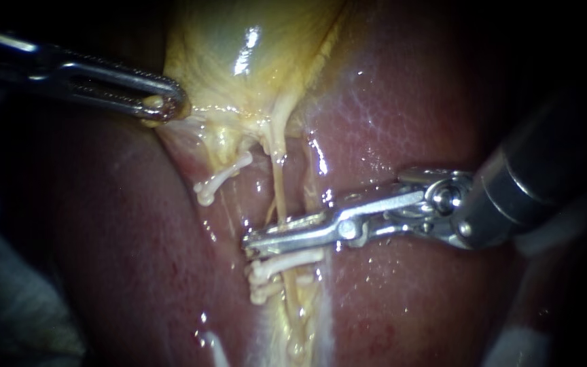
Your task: Clipping second clip right tube
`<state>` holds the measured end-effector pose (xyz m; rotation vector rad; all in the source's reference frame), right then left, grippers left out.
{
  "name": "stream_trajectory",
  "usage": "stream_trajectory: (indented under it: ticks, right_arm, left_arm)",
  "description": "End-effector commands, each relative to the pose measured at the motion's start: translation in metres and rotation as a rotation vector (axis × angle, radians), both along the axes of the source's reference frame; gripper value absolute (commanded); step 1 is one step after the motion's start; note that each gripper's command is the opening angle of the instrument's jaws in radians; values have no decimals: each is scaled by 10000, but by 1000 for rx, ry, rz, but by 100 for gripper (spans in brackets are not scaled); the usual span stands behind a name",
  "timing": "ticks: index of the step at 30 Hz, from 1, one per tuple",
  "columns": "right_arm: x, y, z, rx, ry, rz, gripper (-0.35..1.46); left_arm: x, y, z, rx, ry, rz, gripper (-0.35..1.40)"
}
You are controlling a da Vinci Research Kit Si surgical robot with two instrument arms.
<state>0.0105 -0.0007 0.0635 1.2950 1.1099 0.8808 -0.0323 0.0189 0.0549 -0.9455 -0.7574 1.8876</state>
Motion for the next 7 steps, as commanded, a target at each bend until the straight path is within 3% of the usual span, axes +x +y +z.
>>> stream_trajectory:
  ticks: [1,7]
  right_arm:
    - [1,-1,0,-1,1,0,-35]
    - [1,-1,2,-2,1,0,-35]
  left_arm:
    - [0,0,0,0,0,0,-35]
    - [-1,0,0,0,0,0,-35]
